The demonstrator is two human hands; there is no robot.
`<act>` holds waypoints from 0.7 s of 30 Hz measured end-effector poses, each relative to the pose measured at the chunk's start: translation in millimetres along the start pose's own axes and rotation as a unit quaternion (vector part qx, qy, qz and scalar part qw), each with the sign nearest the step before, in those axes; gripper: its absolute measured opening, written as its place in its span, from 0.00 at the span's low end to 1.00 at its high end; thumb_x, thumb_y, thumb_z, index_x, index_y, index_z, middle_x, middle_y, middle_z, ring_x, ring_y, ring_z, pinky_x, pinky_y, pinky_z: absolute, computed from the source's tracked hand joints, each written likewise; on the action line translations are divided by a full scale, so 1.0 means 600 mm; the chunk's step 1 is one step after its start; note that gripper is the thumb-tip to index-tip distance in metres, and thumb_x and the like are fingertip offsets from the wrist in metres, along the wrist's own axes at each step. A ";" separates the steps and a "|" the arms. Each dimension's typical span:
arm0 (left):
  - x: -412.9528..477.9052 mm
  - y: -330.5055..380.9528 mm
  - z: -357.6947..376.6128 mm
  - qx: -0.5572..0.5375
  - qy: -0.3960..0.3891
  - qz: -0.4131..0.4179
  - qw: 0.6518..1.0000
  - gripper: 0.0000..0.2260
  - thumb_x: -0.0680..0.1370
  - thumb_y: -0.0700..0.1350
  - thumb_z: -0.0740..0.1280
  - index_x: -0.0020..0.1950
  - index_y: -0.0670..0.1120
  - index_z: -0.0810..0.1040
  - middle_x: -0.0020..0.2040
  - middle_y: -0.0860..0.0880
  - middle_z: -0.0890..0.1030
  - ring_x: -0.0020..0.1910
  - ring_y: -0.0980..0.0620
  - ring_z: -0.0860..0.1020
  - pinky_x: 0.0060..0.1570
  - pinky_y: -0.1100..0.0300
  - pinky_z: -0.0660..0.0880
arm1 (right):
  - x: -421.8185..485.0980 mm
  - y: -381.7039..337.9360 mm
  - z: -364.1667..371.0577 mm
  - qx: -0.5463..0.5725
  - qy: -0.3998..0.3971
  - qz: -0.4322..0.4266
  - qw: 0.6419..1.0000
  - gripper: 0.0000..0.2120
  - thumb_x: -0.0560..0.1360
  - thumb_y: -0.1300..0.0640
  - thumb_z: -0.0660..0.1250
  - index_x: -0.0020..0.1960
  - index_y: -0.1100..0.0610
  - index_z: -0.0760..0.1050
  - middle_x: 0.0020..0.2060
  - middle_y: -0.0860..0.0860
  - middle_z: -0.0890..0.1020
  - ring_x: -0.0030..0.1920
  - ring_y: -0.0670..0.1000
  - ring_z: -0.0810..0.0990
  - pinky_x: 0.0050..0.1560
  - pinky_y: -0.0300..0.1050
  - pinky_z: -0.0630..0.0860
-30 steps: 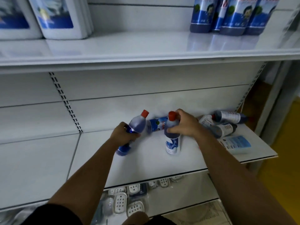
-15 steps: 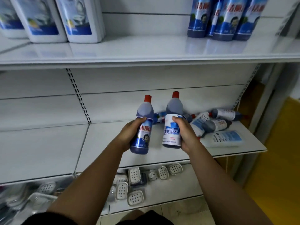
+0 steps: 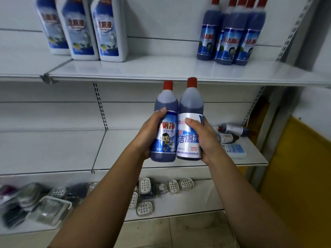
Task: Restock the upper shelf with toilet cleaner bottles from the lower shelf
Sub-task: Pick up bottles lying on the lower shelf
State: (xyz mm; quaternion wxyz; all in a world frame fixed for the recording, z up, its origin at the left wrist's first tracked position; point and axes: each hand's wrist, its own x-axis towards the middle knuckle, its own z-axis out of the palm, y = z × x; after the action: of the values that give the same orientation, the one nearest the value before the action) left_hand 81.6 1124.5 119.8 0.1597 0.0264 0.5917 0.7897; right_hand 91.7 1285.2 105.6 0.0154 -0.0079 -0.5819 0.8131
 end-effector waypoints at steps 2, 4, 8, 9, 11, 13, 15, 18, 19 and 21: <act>-0.019 0.029 0.009 0.000 0.003 0.038 0.999 0.30 0.69 0.58 0.68 0.66 0.42 0.74 0.46 0.43 0.86 0.39 0.46 0.85 0.36 0.56 0.81 | -0.015 -0.034 0.016 0.012 -0.016 -0.025 0.999 0.23 0.67 0.54 0.72 0.61 0.54 0.73 0.48 0.55 0.85 0.45 0.56 0.85 0.47 0.55 0.82; -0.034 0.063 0.015 0.003 -0.005 0.075 0.997 0.30 0.69 0.58 0.69 0.66 0.43 0.74 0.48 0.43 0.85 0.42 0.45 0.85 0.38 0.54 0.81 | -0.026 -0.071 0.032 0.017 -0.027 -0.053 0.998 0.19 0.71 0.56 0.72 0.61 0.54 0.74 0.49 0.56 0.85 0.45 0.56 0.84 0.47 0.54 0.82; -0.051 0.133 0.017 0.019 -0.004 0.134 0.991 0.26 0.71 0.58 0.68 0.62 0.42 0.76 0.48 0.43 0.86 0.44 0.45 0.85 0.43 0.53 0.82 | -0.035 -0.135 0.073 -0.018 -0.010 -0.123 0.992 0.11 0.76 0.57 0.69 0.58 0.55 0.76 0.46 0.54 0.85 0.43 0.53 0.85 0.43 0.50 0.81; -0.053 0.148 0.017 0.033 0.006 0.143 0.989 0.25 0.73 0.58 0.68 0.62 0.42 0.76 0.47 0.43 0.86 0.44 0.45 0.85 0.44 0.53 0.82 | -0.037 -0.149 0.085 -0.027 0.001 -0.137 0.990 0.10 0.76 0.57 0.68 0.57 0.55 0.76 0.44 0.53 0.85 0.41 0.52 0.85 0.42 0.49 0.81; -0.060 0.175 0.019 0.060 0.036 0.155 0.985 0.19 0.78 0.58 0.63 0.57 0.44 0.77 0.42 0.45 0.86 0.40 0.47 0.85 0.41 0.55 0.81 | -0.041 -0.169 0.106 -0.030 0.009 -0.153 0.988 0.10 0.75 0.54 0.69 0.55 0.54 0.75 0.41 0.51 0.85 0.38 0.50 0.84 0.39 0.47 0.80; -0.065 0.194 0.017 0.066 0.045 0.170 0.982 0.16 0.80 0.58 0.60 0.52 0.47 0.77 0.36 0.48 0.85 0.35 0.51 0.84 0.37 0.58 0.80 | -0.042 -0.182 0.126 -0.035 -0.006 -0.168 0.985 0.15 0.70 0.51 0.69 0.55 0.53 0.74 0.41 0.51 0.85 0.38 0.50 0.85 0.39 0.47 0.81; -0.069 0.207 0.014 0.068 0.044 0.186 0.979 0.14 0.80 0.58 0.60 0.50 0.48 0.76 0.35 0.50 0.85 0.34 0.52 0.84 0.36 0.58 0.79 | -0.043 -0.188 0.142 -0.044 -0.016 -0.184 0.982 0.18 0.68 0.51 0.70 0.57 0.51 0.74 0.44 0.52 0.85 0.41 0.52 0.85 0.42 0.49 0.81; -0.074 0.222 0.004 0.066 0.044 0.198 0.977 0.14 0.79 0.58 0.63 0.51 0.48 0.76 0.37 0.49 0.86 0.37 0.50 0.85 0.39 0.56 0.80 | -0.040 -0.184 0.160 -0.043 -0.014 -0.195 0.980 0.18 0.68 0.51 0.72 0.57 0.51 0.74 0.45 0.52 0.85 0.42 0.54 0.85 0.44 0.51 0.82; -0.074 0.225 -0.001 0.067 0.039 0.204 0.976 0.13 0.79 0.57 0.64 0.52 0.47 0.76 0.38 0.49 0.86 0.38 0.49 0.85 0.40 0.56 0.80 | -0.040 -0.182 0.165 -0.043 -0.014 -0.198 0.979 0.18 0.69 0.52 0.72 0.57 0.52 0.74 0.45 0.53 0.85 0.42 0.54 0.85 0.44 0.52 0.82; -0.072 0.232 -0.010 0.067 0.021 0.220 0.973 0.12 0.78 0.55 0.67 0.53 0.47 0.77 0.40 0.48 0.86 0.39 0.48 0.85 0.40 0.55 0.80 | -0.038 -0.179 0.175 -0.045 -0.008 -0.201 0.979 0.18 0.70 0.52 0.72 0.58 0.53 0.74 0.46 0.54 0.85 0.43 0.55 0.85 0.45 0.54 0.82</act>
State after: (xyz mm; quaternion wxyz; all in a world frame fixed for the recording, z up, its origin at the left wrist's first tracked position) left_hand 90.3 1072.4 255.5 -0.0327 0.1497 0.6259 0.7647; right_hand 113.1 1220.0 241.1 0.1732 0.1146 -0.6077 0.7666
